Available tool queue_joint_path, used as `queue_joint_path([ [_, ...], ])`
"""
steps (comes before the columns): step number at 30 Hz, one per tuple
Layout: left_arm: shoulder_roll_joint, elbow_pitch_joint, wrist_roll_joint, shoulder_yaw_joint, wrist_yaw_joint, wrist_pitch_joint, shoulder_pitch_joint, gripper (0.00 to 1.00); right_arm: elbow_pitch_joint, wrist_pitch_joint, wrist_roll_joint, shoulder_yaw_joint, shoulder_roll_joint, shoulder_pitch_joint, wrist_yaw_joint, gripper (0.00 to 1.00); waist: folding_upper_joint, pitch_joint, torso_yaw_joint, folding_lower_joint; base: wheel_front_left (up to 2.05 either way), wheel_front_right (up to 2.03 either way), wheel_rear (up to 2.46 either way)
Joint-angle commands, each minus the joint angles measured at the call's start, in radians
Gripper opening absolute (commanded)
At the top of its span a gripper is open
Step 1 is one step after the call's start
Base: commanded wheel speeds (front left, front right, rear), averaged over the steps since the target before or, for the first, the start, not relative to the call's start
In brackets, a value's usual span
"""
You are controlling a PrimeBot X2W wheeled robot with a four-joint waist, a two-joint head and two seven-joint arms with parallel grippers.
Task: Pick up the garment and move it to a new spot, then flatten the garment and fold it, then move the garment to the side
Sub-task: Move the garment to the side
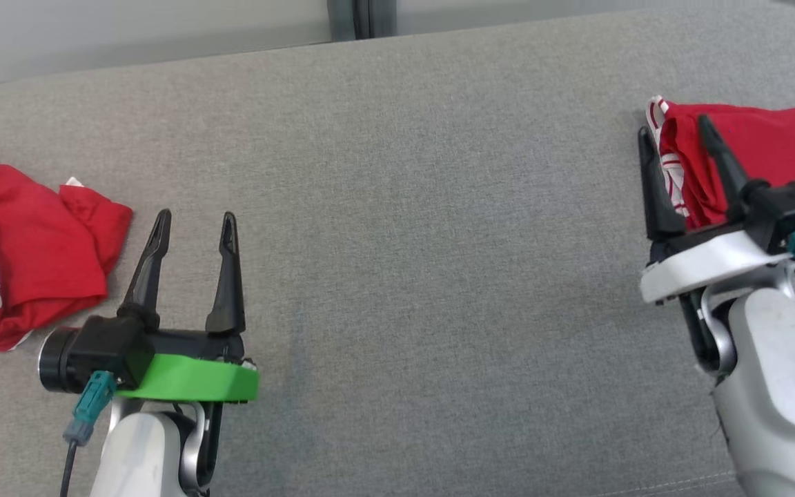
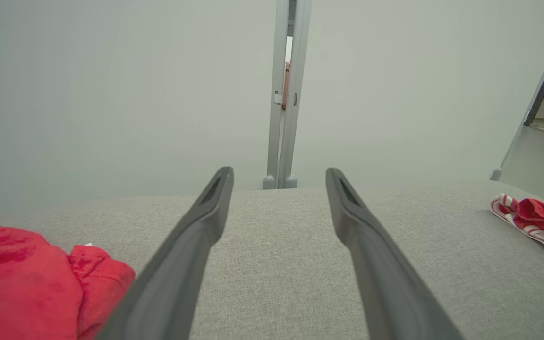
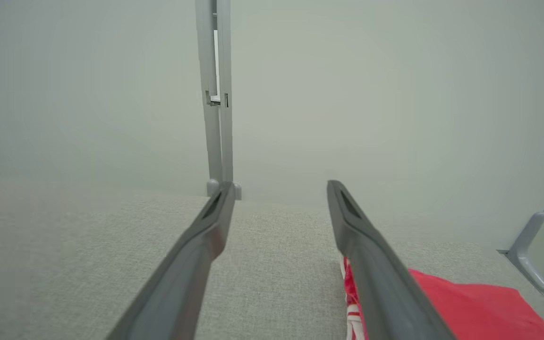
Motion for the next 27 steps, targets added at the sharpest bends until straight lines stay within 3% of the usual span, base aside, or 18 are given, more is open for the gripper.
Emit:
queue_joint_path([
  [1,-0.001,0.002,-0.012,0.011,0.0,0.0,0.025,1.0,-0.027,0.0,0.011,-0.005,0.024,0.036,-0.001,1.0,0.0,-0.051,0.04,0.0,0.0,0.0,0.0],
  [7,-0.001,0.021,-0.061,0.006,0.016,0.0,0.083,1.0,-0.11,0.0,0.002,-0.02,0.112,0.156,-0.001,1.0,0.0,-0.087,0.052,0.0,0.0,0.0,0.0],
  [12,-0.001,0.023,-0.085,-0.01,0.034,0.0,0.118,1.0,-0.139,0.0,-0.01,-0.015,0.147,0.23,-0.001,1.0,0.0,-0.104,0.05,0.0,0.0,0.0,0.0],
  [27,-0.001,0.036,-0.092,-0.032,0.054,0.0,0.143,1.0,-0.142,0.0,0.003,-0.003,0.164,0.283,-0.001,1.0,0.0,-0.118,0.042,0.0,0.0,0.0,0.0],
])
